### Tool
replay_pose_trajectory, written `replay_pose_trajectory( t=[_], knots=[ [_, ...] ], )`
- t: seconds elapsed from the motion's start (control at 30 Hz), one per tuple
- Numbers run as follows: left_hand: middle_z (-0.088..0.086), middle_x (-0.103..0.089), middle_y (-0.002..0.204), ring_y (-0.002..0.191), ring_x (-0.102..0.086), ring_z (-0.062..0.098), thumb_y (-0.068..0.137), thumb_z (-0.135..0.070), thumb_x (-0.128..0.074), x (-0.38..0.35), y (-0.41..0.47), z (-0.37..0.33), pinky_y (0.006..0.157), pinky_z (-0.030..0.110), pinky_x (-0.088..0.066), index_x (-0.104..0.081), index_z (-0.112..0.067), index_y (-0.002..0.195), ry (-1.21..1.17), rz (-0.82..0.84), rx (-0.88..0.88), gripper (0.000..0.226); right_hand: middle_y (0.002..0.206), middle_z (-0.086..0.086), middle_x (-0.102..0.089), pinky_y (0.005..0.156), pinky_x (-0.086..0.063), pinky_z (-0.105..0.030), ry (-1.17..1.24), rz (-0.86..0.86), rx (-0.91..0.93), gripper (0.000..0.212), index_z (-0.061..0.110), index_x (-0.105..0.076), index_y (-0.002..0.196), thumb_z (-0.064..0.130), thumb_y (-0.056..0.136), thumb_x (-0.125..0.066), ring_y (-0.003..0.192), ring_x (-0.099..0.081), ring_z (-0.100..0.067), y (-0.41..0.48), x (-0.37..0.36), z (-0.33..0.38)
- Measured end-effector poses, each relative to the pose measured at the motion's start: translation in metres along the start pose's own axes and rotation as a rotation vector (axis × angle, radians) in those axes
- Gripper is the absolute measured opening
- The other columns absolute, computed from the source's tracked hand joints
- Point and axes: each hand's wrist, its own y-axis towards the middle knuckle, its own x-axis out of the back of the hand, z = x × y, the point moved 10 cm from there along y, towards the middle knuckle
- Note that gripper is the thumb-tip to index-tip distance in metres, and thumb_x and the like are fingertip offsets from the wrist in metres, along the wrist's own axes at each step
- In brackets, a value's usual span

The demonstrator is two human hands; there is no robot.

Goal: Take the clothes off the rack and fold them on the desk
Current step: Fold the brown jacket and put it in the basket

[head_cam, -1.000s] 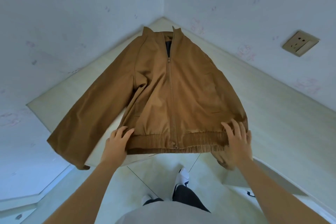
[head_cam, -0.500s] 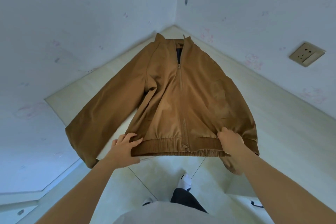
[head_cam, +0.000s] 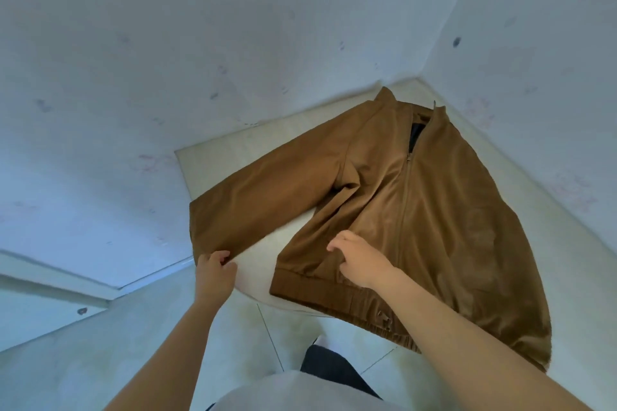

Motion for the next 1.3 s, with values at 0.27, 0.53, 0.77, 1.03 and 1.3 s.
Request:
replay_pose_trajectory(
  t=[0.27,0.53,0.77,1.03,1.3],
  knots=[
    [0.022,-0.036,0.145,0.128,-0.042,0.041,0.079,-0.056,-0.069,-0.014,-0.005,0.060,0.104,0.050,-0.037,-0.026,-0.003,0.145,-0.642,-0.035,0.593,0.094,0.146,0.005,-0.035,0.100,-0.045,-0.032,0.011,0.021,0.159,0.049,0.022,-0.046,0.137,0.002,0.092,-0.045,0.133,-0.034,-0.016,0.058,0.024,0.053],
    [0.012,-0.052,0.139,0.117,-0.054,0.025,0.094,-0.021,-0.060,-0.016,0.065,0.056,0.102,0.037,-0.042,-0.042,-0.013,0.140,-1.257,0.104,0.593,0.051,0.156,0.005,-0.022,0.112,-0.032,-0.031,-0.022,0.069,0.196,0.057,0.025,-0.032,0.148,0.010,0.095,-0.049,0.143,-0.021,-0.015,0.104,0.025,0.106],
    [-0.001,-0.045,0.141,0.122,-0.044,0.015,0.097,-0.017,-0.054,0.131,0.108,-0.027,0.109,0.033,-0.033,-0.035,-0.018,0.144,-1.007,-0.214,0.121,0.051,0.156,0.005,-0.024,0.117,-0.024,-0.033,0.252,-0.104,0.246,0.066,0.026,-0.028,0.149,0.009,0.092,-0.056,0.144,-0.021,-0.015,0.160,0.055,0.187],
    [-0.015,-0.055,0.118,0.113,-0.050,-0.007,0.094,-0.011,-0.059,0.213,0.088,-0.159,0.096,0.013,-0.040,-0.046,-0.045,0.113,-0.735,-0.106,-0.584,0.041,0.134,0.006,-0.056,0.097,-0.047,-0.036,0.219,-0.340,0.211,0.050,0.033,-0.041,0.141,0.025,0.093,-0.053,0.120,-0.055,-0.017,0.205,0.110,0.227],
    [-0.016,-0.057,0.110,0.109,-0.051,0.001,0.091,-0.025,-0.055,0.186,0.085,-0.297,0.092,0.009,-0.038,-0.057,-0.043,0.100,-0.516,0.017,-0.984,0.020,0.104,0.005,-0.066,0.080,-0.053,-0.016,1.195,-0.678,-0.037,0.030,0.012,-0.060,0.118,0.008,0.104,-0.034,0.098,-0.063,-0.010,0.151,0.229,0.112]
  ],
)
